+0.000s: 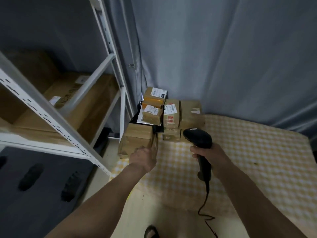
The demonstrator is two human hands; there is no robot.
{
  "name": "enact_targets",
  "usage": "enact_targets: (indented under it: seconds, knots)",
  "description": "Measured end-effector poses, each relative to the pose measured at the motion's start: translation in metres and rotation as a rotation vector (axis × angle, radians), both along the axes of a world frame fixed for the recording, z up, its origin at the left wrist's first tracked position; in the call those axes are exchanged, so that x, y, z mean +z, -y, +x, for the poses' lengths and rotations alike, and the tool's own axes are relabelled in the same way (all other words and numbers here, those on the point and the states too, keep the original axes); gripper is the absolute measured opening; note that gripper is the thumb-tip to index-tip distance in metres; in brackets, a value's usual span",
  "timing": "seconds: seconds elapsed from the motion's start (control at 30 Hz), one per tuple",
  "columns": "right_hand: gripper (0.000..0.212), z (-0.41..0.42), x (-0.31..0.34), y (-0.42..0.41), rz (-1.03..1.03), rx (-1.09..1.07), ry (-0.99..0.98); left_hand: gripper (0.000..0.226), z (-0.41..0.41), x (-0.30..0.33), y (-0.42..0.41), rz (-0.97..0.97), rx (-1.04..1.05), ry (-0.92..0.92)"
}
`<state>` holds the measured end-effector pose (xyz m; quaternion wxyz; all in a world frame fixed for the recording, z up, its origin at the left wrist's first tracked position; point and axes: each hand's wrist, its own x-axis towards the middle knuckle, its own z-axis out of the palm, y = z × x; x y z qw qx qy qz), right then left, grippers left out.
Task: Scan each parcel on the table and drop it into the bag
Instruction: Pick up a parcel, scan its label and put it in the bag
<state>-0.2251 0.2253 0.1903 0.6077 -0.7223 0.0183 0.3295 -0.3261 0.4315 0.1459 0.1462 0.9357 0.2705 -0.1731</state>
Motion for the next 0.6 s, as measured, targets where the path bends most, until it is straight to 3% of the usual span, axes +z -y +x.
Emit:
enact_targets:
  seconds: [0.27,0.6]
  knots:
    - [0.021,0.015,-0.017,-0.041,-0.062,-0.034,-0.049,0.038,0.018,-0.022,-0.042,-0.023,0.043,-0.021]
    - [0.009,0.101,-0.028,-0.045,-0.087,-0.076,-0.048,0.037,0.097,-0.031,-0.041,-0.104,0.060,-0.032]
